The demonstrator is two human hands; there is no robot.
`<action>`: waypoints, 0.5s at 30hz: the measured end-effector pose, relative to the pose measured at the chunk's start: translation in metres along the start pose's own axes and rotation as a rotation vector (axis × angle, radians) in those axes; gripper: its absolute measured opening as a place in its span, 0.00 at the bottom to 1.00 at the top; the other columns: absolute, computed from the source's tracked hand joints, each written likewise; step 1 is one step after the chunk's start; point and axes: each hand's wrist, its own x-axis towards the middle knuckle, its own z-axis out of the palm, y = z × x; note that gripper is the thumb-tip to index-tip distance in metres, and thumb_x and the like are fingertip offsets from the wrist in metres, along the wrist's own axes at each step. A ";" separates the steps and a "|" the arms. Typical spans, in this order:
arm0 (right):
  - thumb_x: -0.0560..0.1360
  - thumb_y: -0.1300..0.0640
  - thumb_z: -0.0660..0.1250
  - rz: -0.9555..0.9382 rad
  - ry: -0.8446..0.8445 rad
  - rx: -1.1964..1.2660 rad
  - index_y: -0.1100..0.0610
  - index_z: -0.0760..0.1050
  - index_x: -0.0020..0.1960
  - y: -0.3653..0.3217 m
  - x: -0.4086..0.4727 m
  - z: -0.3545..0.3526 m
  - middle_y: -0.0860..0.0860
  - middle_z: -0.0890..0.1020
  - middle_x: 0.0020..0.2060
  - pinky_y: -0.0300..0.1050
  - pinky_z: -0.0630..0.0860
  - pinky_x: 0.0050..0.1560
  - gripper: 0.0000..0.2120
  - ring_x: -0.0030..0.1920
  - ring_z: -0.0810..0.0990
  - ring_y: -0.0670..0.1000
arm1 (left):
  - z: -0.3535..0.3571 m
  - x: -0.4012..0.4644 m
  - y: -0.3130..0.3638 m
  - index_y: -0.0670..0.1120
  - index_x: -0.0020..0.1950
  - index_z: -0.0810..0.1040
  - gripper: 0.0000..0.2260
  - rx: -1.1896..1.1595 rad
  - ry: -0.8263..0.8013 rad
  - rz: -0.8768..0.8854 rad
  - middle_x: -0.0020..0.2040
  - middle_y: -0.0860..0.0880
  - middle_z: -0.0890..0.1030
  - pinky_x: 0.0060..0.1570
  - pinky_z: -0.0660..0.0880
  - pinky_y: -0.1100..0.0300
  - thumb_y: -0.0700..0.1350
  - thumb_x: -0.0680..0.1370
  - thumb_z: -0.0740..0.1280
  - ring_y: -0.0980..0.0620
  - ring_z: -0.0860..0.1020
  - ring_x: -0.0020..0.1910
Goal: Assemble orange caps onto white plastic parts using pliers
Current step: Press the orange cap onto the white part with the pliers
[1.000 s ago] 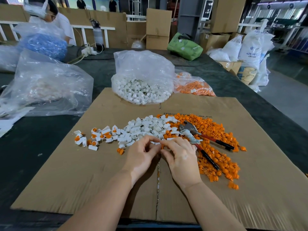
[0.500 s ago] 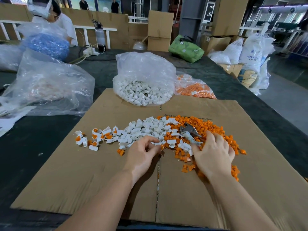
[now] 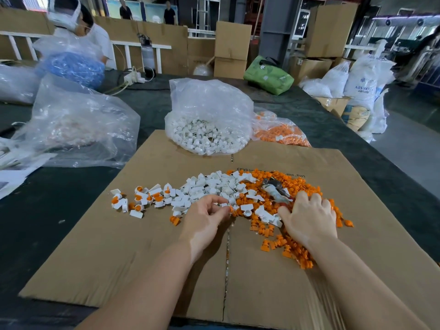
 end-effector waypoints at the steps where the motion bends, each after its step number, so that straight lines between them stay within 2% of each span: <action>1: 0.77 0.45 0.55 -0.033 0.011 0.019 0.59 0.68 0.54 -0.002 -0.001 -0.005 0.57 0.73 0.54 0.50 0.68 0.55 0.17 0.55 0.71 0.58 | 0.000 0.001 0.001 0.51 0.49 0.78 0.04 -0.049 0.007 -0.023 0.31 0.54 0.79 0.39 0.70 0.64 0.43 0.76 0.69 0.61 0.75 0.31; 3: 0.78 0.46 0.55 -0.121 -0.026 0.166 0.59 0.68 0.49 -0.008 -0.003 -0.015 0.56 0.76 0.48 0.49 0.70 0.48 0.15 0.49 0.74 0.57 | 0.000 0.004 0.004 0.47 0.49 0.78 0.05 -0.204 0.031 -0.083 0.31 0.53 0.80 0.35 0.71 0.67 0.40 0.75 0.69 0.61 0.75 0.29; 5: 0.79 0.47 0.55 -0.200 -0.169 0.383 0.59 0.69 0.43 -0.016 -0.008 -0.024 0.53 0.75 0.38 0.46 0.69 0.37 0.16 0.38 0.74 0.52 | 0.001 0.008 0.011 0.43 0.50 0.77 0.05 -0.345 0.053 -0.127 0.34 0.48 0.81 0.32 0.71 0.67 0.37 0.75 0.68 0.58 0.75 0.30; 7: 0.79 0.49 0.55 -0.255 -0.314 0.511 0.58 0.68 0.38 -0.025 -0.014 -0.031 0.49 0.69 0.29 0.41 0.61 0.29 0.17 0.28 0.67 0.47 | 0.002 0.013 0.020 0.41 0.49 0.77 0.03 -0.430 0.068 -0.136 0.34 0.46 0.80 0.31 0.71 0.66 0.35 0.76 0.67 0.56 0.75 0.29; 10: 0.80 0.53 0.55 -0.274 -0.467 0.625 0.56 0.62 0.33 -0.033 -0.020 -0.035 0.45 0.63 0.21 0.34 0.56 0.21 0.17 0.20 0.59 0.43 | 0.002 0.020 0.030 0.40 0.46 0.77 0.03 -0.438 0.100 -0.125 0.30 0.48 0.79 0.24 0.70 0.68 0.34 0.77 0.65 0.59 0.74 0.23; 12: 0.80 0.55 0.54 -0.186 -0.568 0.748 0.55 0.59 0.33 -0.036 -0.022 -0.037 0.44 0.62 0.20 0.33 0.57 0.21 0.16 0.20 0.60 0.45 | 0.000 0.024 0.033 0.42 0.44 0.77 0.04 -0.413 0.124 -0.131 0.31 0.48 0.79 0.25 0.70 0.69 0.35 0.77 0.65 0.60 0.74 0.23; 13: 0.79 0.55 0.54 -0.127 -0.629 0.822 0.56 0.60 0.34 -0.038 -0.022 -0.040 0.46 0.65 0.23 0.33 0.61 0.25 0.15 0.23 0.64 0.47 | -0.001 0.026 0.033 0.42 0.44 0.78 0.04 -0.393 0.138 -0.133 0.32 0.48 0.79 0.26 0.71 0.70 0.35 0.77 0.65 0.60 0.74 0.24; 15: 0.78 0.55 0.55 -0.035 -0.745 0.935 0.57 0.66 0.38 -0.041 -0.023 -0.045 0.53 0.70 0.31 0.43 0.70 0.33 0.12 0.32 0.69 0.53 | -0.003 0.029 0.032 0.42 0.44 0.78 0.04 -0.363 0.167 -0.143 0.34 0.46 0.79 0.27 0.71 0.71 0.35 0.76 0.66 0.58 0.74 0.27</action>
